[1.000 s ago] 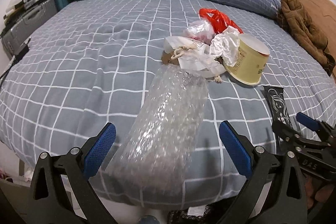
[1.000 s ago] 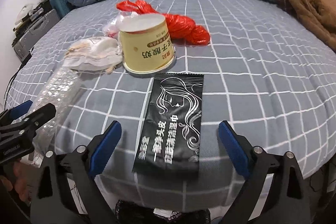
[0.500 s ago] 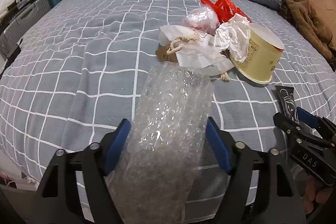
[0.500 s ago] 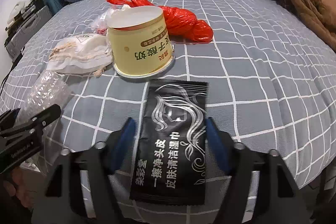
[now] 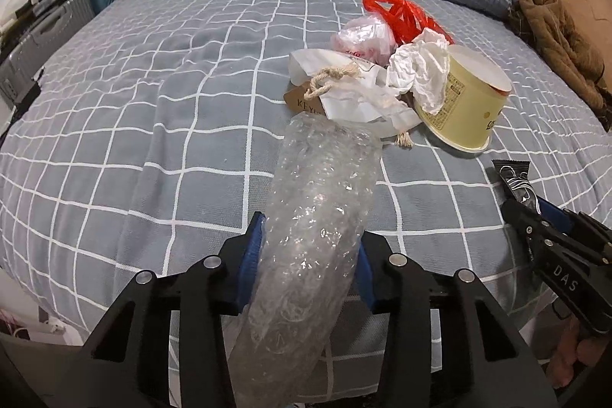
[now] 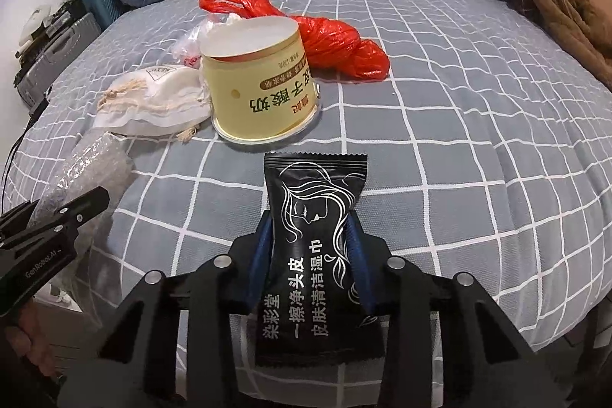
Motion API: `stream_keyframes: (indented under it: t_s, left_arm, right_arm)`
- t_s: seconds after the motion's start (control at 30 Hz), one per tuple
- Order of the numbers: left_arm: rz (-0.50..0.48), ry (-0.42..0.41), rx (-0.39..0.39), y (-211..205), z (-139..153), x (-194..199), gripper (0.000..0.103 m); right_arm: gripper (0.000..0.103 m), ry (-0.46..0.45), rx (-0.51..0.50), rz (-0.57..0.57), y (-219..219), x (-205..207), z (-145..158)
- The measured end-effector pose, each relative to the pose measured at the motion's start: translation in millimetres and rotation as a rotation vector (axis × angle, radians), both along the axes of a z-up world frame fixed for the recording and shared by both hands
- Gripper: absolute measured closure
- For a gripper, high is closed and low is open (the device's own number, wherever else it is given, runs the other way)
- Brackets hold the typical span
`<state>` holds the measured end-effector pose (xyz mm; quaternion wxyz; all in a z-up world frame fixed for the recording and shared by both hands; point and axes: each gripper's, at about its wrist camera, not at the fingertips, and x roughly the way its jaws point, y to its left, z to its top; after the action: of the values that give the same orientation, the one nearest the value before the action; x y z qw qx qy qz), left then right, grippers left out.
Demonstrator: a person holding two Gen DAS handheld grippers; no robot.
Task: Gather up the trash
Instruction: 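Carry the wipe packet and bubble-wrap bag off the bed over the trash bin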
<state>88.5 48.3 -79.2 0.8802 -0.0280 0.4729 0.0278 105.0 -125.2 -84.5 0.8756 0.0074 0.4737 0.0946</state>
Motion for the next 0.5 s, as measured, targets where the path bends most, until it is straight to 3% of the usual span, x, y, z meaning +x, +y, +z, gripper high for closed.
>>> stream_keyframes:
  t_s: [0.5]
  left_arm:
    - [0.011, -0.050, -0.025, -5.8, 28.2, -28.9, 0.062]
  right_arm:
    - [0.068, -0.046, 0.033, 0.011, -11.0, -20.2, 27.0]
